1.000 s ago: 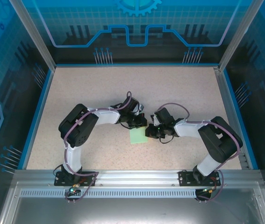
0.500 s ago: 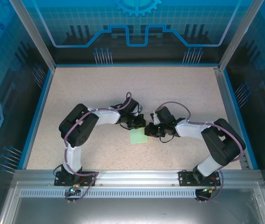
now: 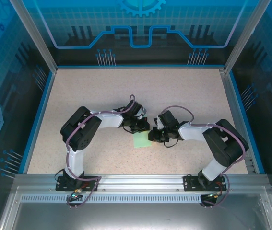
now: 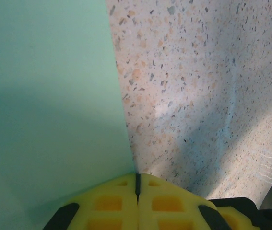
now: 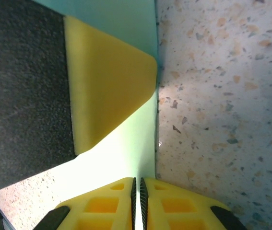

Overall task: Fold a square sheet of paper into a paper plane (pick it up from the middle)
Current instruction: Hold the square sheet of paper at the center of the table, then first fold the square sheet of paper in half at the center of the table.

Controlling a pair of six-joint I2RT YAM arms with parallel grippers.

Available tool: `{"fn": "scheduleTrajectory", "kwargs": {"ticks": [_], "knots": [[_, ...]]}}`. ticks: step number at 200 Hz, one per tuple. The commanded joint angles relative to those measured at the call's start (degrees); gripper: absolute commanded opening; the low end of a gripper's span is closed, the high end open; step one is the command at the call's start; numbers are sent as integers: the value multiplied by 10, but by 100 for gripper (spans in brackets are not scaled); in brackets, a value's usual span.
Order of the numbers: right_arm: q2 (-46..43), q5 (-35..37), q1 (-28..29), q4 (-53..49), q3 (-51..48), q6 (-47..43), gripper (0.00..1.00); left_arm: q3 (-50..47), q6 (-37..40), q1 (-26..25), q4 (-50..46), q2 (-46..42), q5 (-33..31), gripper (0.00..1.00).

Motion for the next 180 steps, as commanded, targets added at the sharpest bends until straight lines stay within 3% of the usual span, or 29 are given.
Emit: {"fn": "scheduleTrajectory", "kwargs": {"ticks": [1,90,180], "knots": [[22,-3,9,-40,-5,-10,14,-14,15,-3,-16,7,-24,8],[66,36,21,-131,9,-39,13,-3,41,49,16,26,-10,9],[85,39,22,-141,4,-44,13,74,57,72,-5,60,-8,9]]}}
